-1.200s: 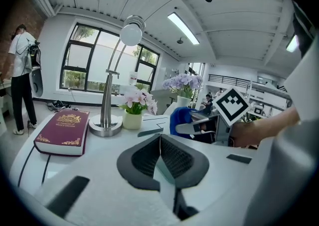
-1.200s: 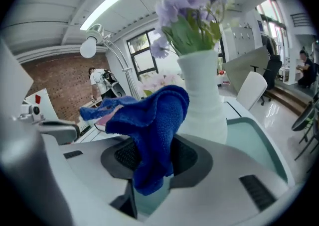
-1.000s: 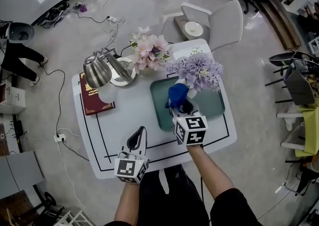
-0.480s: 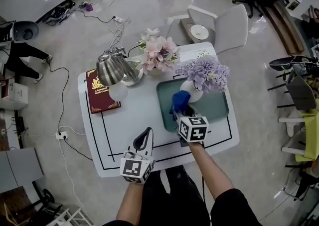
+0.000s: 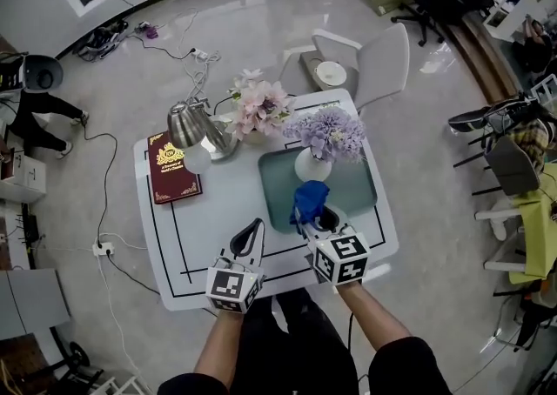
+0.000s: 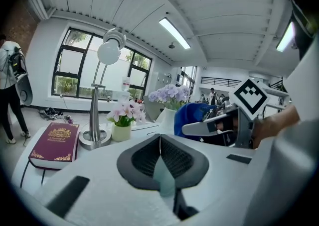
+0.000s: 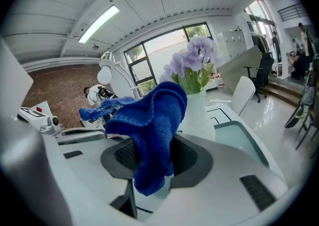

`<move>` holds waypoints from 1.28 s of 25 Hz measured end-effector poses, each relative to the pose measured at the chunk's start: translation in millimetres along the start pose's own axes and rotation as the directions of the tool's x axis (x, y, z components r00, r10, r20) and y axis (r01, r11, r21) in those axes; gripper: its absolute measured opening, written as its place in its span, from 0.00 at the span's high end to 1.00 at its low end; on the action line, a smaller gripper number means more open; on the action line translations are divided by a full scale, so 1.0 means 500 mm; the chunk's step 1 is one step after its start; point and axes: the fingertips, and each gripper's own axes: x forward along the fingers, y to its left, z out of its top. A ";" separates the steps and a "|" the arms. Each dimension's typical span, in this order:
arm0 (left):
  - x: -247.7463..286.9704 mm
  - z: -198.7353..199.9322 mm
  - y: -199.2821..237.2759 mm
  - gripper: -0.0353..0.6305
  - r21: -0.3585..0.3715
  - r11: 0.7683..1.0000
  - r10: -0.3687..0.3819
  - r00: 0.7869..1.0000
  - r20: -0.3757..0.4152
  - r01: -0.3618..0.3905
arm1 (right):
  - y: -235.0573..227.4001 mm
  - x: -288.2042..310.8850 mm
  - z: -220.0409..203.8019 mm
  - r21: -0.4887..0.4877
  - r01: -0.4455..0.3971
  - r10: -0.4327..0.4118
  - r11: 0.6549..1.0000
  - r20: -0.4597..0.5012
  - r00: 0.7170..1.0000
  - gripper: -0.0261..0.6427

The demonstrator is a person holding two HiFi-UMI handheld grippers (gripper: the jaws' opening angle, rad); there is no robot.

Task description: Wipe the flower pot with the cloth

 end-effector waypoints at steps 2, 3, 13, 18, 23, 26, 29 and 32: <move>0.000 0.018 -0.022 0.93 0.002 1.000 -0.015 1.000 0.006 0.015 | 0.014 -0.044 0.016 -0.003 -0.010 0.010 1.000 0.017 1.000 0.75; 0.001 0.026 -0.035 0.93 0.004 1.000 -0.024 1.000 0.010 0.024 | 0.020 -0.064 0.023 -0.008 -0.012 0.012 1.000 0.026 1.000 0.75; -0.007 0.078 -0.143 0.93 0.051 0.994 -0.103 0.994 0.041 0.101 | 0.051 -0.177 0.057 -0.042 -0.020 0.024 0.999 0.088 0.996 0.76; -0.016 0.090 -0.152 0.93 0.058 0.993 -0.104 0.993 0.049 0.101 | 0.066 -0.194 0.054 -0.059 -0.036 0.041 0.998 0.091 0.995 0.76; -0.024 0.094 -0.149 0.93 0.065 0.993 -0.101 0.994 0.050 0.098 | 0.077 -0.198 0.052 -0.066 -0.041 0.047 0.997 0.092 0.995 0.76; -0.028 0.091 -0.148 0.93 0.065 0.993 -0.101 0.994 0.049 0.098 | 0.083 -0.200 0.049 -0.072 -0.040 0.047 0.997 0.095 0.994 0.76; -0.032 0.086 -0.148 0.93 0.065 0.993 -0.100 0.994 0.045 0.097 | 0.088 -0.203 0.044 -0.082 -0.039 0.046 0.996 0.096 0.994 0.76; -0.033 0.083 -0.149 0.93 0.065 0.993 -0.100 0.994 0.042 0.097 | 0.089 -0.205 0.037 -0.081 -0.040 0.047 0.996 0.089 0.995 0.76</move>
